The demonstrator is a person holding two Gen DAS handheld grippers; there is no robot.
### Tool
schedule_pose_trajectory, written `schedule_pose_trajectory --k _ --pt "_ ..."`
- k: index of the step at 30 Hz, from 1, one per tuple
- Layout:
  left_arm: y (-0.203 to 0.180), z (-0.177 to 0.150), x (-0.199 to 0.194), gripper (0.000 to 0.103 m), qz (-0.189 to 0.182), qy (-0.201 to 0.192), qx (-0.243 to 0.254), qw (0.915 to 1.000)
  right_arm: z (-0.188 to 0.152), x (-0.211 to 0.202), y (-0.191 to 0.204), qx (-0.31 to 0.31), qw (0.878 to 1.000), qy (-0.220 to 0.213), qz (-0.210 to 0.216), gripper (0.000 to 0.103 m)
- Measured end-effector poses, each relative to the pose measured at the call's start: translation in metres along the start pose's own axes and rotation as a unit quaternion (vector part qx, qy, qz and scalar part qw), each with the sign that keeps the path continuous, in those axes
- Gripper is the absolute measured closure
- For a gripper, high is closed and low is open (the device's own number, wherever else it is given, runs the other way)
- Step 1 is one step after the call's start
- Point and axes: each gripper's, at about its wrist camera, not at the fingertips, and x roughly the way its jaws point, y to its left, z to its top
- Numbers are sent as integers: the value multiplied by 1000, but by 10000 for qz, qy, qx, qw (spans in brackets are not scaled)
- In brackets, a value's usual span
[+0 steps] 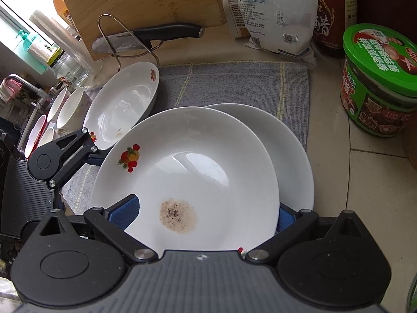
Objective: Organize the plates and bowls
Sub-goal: 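Carry the stained white plate with the right tool over the plate stack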
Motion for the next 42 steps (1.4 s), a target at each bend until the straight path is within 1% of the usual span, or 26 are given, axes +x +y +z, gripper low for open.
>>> schedule_pose_trajectory --k 9,14,27,32,42 --pt "2 8 14 1 47 325 257 9991 -4 0 -7 172 9998 13 -41 0" --pt "5 10 18 1 -16 475 285 9985 -6 -2 -9 236 9997 2 3 0" --pt "6 13 25 1 14 846 611 9945 -11 -11 -14 406 9990 -106 135 0" --pt "7 14 26 1 33 907 638 9938 -12 -14 -16 464 9987 -157 155 0" --pt "5 12 25 1 52 981 688 9928 -13 -16 -12 433 9989 -166 52 0"
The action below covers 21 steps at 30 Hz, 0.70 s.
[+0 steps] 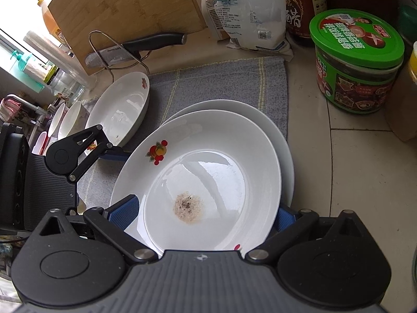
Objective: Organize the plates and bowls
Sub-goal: 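Carry the stained white plate with the right tool over the plate stack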
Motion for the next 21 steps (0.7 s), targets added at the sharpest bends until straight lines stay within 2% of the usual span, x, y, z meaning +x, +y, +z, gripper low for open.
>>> schedule_pose_trajectory --k 21 --pt "-4 -3 -4 1 -45 -73 14 10000 -6 -10 6 69 9996 -74 -270 0"
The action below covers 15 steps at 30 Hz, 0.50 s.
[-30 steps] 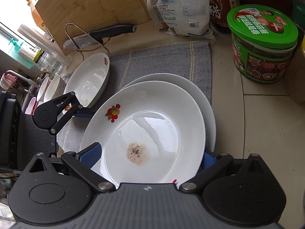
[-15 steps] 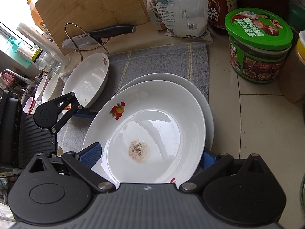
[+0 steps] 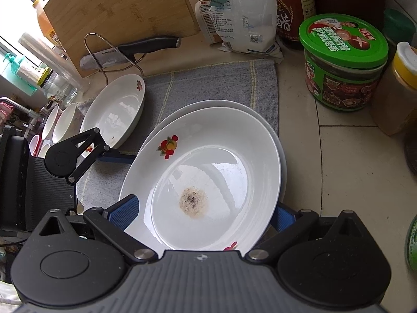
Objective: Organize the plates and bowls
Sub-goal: 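Carry the stained white plate with the right tool over the plate stack, then lower the stained plate onto the stacked plates and open the right tool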
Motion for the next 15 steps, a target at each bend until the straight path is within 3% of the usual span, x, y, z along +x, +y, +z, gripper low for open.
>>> schedule_pose_trajectory --k 15 --pt "-4 -5 -9 1 34 -377 -387 9985 -3 5 15 -136 9978 114 -637 0"
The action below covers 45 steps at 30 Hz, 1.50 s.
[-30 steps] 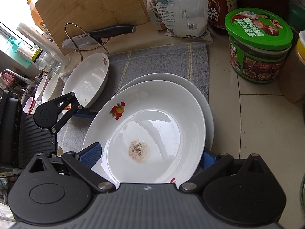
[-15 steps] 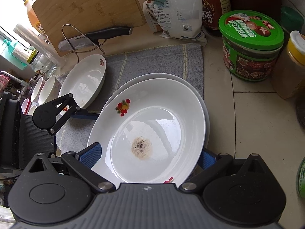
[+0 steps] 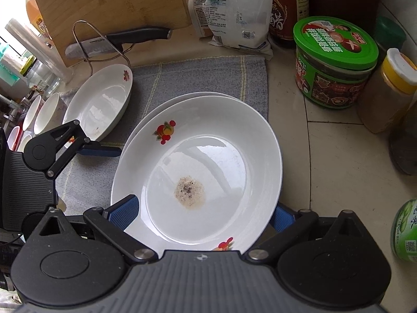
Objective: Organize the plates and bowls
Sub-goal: 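Lower the stained plate onto the stacked plates and open the right tool, then move the right tool to the white plate on the towel and grasp its rim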
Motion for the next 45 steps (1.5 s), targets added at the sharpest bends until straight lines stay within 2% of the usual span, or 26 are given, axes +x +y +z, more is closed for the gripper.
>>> schedule_pose_trajectory --k 6,11,16,19,24,29,32,34,39,45 --pt "0 -4 -7 1 55 -240 -294 9993 -3 3 4 -41 9995 -61 -317 0" --pt "3 -13 -24 1 201 -661 -626 9956 -7 -2 21 -529 9922 -560 -979 0" --pt "6 -33 -49 1 514 -1153 -1137 9855 -13 -8 47 -1059 9762 -1089 -1550 0" --pt "6 -50 -64 1 810 -1329 -1425 9775 -15 -9 63 -1180 9728 -1254 -1549 0" --pt "9 -85 -83 1 1381 -1368 -1914 9621 -19 -5 94 -1224 9695 -1472 -1527 0" --pt "13 -129 -97 1 1975 -1258 -2464 9405 -28 3 135 -1327 9634 -1679 -1613 0" --pt "17 -153 -103 1 2102 -1247 -2794 9286 -34 10 157 -1301 9626 -1716 -1646 0" --pt "19 -165 -106 1 2058 -1293 -2909 9254 -38 15 170 -1185 9661 -1689 -1551 0" --pt "23 -184 -107 1 2046 -1234 -2881 9273 -49 21 193 -989 9721 -1608 -1393 0" --pt "29 -181 -99 1 1959 -1221 -3025 9248 -50 23 203 -975 9752 -1540 -1256 0"
